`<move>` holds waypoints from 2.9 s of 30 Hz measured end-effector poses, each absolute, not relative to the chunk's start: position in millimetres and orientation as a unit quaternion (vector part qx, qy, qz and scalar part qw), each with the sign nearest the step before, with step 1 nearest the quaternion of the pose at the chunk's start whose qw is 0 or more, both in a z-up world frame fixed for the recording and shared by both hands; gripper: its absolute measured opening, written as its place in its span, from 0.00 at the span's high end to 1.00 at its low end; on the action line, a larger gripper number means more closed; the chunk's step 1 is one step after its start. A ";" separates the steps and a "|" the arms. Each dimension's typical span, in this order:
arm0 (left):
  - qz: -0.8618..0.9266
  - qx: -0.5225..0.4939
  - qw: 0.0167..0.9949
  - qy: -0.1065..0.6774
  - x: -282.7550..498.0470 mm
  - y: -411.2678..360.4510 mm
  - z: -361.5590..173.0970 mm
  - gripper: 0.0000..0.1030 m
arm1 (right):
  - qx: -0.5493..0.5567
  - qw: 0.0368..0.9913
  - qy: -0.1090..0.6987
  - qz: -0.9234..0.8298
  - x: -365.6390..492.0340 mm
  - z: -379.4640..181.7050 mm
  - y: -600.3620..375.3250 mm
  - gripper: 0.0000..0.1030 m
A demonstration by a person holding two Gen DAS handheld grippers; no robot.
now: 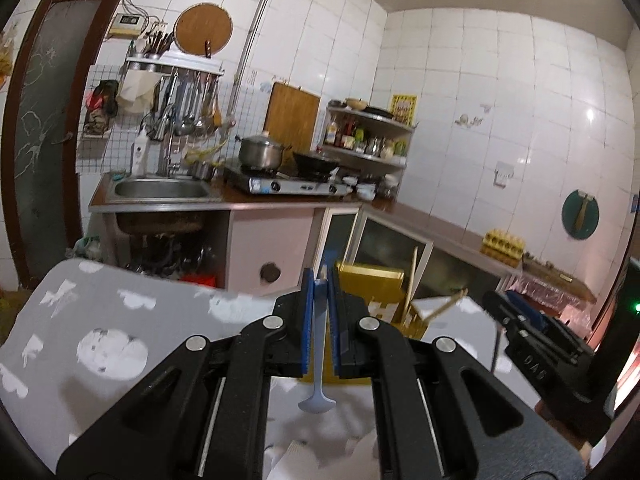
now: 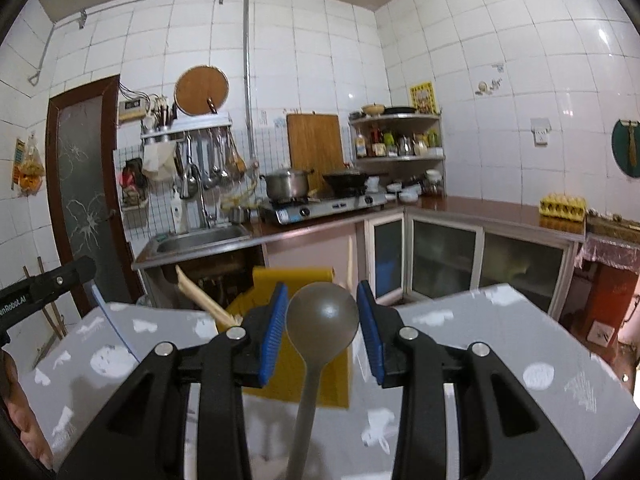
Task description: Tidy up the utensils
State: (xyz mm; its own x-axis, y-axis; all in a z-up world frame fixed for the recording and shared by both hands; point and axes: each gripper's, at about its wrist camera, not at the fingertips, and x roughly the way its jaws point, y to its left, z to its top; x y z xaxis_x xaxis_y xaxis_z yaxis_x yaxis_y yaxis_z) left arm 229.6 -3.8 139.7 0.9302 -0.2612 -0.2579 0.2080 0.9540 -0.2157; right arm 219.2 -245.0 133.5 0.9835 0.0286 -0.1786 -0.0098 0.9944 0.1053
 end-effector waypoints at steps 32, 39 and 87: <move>-0.119 -0.037 0.985 0.115 362.9 -64.3 139.8 0.95 | 0.050 0.994 -0.023 -0.098 348.3 146.5 -231.7 0.65; -0.121 -0.039 0.984 0.124 373.0 -59.4 128.3 0.94 | 0.035 0.994 -0.013 -0.105 361.8 133.2 -222.6 0.65; -0.016 -0.012 0.984 0.180 163.5 31.7 90.2 0.05 | 0.024 0.984 0.172 -0.025 154.5 78.5 -232.0 0.04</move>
